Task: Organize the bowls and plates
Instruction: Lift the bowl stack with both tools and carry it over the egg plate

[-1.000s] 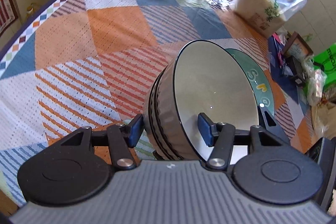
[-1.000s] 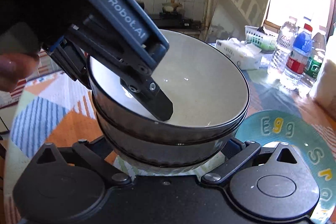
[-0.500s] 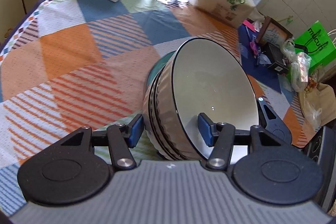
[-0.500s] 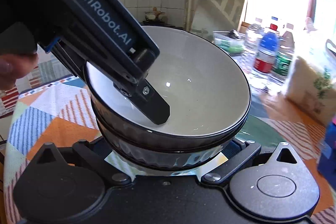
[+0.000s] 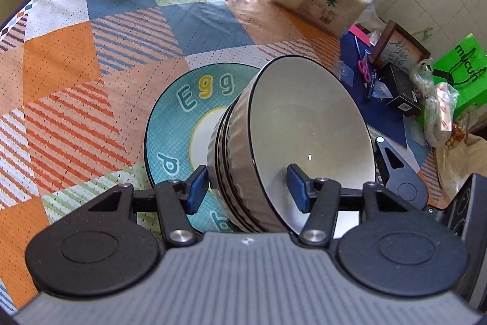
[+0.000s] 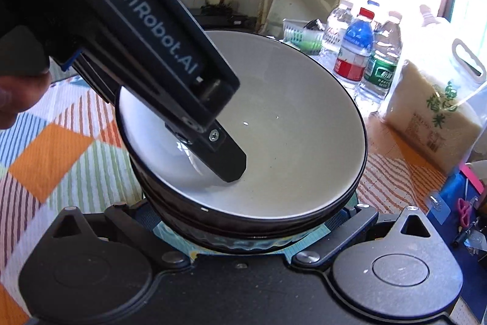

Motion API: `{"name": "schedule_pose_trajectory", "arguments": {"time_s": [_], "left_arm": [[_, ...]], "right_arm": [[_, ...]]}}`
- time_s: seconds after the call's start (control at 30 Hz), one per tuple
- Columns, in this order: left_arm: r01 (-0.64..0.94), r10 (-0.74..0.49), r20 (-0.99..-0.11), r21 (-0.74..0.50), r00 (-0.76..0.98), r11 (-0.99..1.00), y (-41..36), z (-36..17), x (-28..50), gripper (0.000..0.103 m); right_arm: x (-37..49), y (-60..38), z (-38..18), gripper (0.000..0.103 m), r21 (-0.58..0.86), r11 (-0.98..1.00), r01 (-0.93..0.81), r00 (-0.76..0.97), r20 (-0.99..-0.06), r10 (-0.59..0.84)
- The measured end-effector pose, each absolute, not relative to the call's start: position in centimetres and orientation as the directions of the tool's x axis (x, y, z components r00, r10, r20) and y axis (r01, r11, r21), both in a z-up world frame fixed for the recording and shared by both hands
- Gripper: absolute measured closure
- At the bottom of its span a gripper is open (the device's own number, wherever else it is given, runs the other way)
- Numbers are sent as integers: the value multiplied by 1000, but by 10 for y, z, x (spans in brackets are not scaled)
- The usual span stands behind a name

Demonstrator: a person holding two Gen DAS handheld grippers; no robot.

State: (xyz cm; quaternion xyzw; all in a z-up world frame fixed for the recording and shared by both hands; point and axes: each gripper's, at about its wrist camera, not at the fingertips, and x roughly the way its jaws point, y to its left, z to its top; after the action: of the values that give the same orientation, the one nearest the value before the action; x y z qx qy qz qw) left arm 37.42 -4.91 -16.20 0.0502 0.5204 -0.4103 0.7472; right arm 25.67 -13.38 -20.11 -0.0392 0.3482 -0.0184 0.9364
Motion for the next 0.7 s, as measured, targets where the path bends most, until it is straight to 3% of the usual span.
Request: {"name": "schedule_pose_trajectory", "arguments": {"time_s": [0.4, 0.7], "left_arm": [[528, -529, -839, -394, 128, 752, -54, -183, 376, 49], [448, -515, -832, -388, 206, 805, -52, -185, 367, 48]], "right_arm": [[268, -149, -216, 0, -80, 995, -64, 711, -703, -11], [271, -150, -221, 0, -136, 984, -113, 726, -688, -12]]}}
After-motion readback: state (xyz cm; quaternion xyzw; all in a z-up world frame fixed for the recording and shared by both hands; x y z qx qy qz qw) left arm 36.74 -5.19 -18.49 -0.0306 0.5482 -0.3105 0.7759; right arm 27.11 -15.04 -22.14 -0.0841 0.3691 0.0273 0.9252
